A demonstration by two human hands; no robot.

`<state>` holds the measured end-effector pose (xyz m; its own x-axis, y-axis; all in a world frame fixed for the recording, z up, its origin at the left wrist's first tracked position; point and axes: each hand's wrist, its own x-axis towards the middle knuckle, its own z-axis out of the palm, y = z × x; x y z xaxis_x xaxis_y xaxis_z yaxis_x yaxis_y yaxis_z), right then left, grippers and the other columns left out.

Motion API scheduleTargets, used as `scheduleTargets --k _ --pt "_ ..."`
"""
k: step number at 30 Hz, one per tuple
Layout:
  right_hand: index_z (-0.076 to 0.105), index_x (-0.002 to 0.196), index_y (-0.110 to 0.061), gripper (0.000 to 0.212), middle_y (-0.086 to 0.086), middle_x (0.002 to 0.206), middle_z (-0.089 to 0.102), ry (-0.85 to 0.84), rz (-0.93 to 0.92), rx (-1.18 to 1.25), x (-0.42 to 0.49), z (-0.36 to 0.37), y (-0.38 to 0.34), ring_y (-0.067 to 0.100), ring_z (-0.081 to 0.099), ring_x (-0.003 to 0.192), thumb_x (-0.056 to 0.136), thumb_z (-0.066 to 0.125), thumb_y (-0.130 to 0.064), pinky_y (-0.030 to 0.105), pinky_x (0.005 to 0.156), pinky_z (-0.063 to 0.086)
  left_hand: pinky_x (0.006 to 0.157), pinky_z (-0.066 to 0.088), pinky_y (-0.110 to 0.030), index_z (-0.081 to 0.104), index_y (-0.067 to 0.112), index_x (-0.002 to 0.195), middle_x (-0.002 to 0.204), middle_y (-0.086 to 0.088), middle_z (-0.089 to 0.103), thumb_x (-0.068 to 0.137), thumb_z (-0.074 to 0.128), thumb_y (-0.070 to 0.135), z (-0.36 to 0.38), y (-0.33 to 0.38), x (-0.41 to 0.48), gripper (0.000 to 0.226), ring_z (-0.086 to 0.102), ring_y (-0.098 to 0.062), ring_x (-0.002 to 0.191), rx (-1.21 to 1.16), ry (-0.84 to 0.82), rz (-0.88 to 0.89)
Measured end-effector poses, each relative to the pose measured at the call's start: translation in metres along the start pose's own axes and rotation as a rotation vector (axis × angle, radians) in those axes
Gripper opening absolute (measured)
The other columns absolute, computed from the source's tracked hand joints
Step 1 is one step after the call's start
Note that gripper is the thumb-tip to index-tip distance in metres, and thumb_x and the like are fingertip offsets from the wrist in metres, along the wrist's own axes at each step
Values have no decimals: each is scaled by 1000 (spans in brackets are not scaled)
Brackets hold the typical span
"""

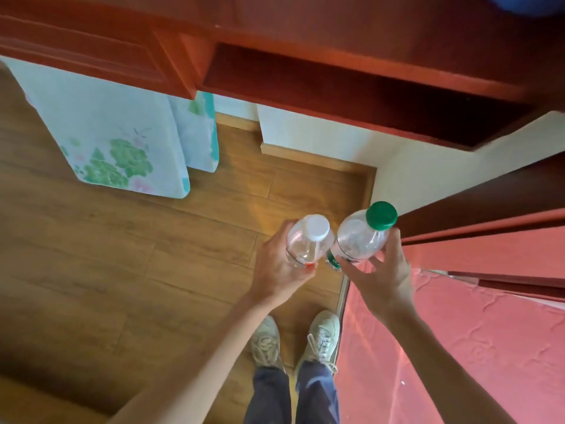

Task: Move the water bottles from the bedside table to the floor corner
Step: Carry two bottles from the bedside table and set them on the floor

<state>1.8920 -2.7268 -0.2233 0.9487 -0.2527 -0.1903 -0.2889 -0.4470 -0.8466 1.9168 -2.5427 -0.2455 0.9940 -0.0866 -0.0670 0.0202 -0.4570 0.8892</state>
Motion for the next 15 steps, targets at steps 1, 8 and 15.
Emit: scheduleTargets --k 1,8,15 --pt "43 119 -31 72 -28 102 59 8 -4 -3 -1 8 11 2 66 92 65 90 -24 44 82 60 74 57 -37 57 22 116 103 9 64 60 89 18 5 -14 0 65 63 -12 93 9 -15 12" --pt "43 122 -24 71 -41 100 55 70 -5 -23 19 55 87 -4 61 90 68 89 -22 46 81 59 80 55 -47 55 23 119 107 -1 59 56 87 27 42 -97 19 71 58 -22 99 50 -106 8" --pt "42 126 -19 71 -7 106 61 112 -74 -123 62 87 146 23 64 96 69 84 -26 49 79 57 88 56 -38 58 42 103 97 19 68 51 82 32 76 -137 55 58 66 -8 94 -88 -174 -140"
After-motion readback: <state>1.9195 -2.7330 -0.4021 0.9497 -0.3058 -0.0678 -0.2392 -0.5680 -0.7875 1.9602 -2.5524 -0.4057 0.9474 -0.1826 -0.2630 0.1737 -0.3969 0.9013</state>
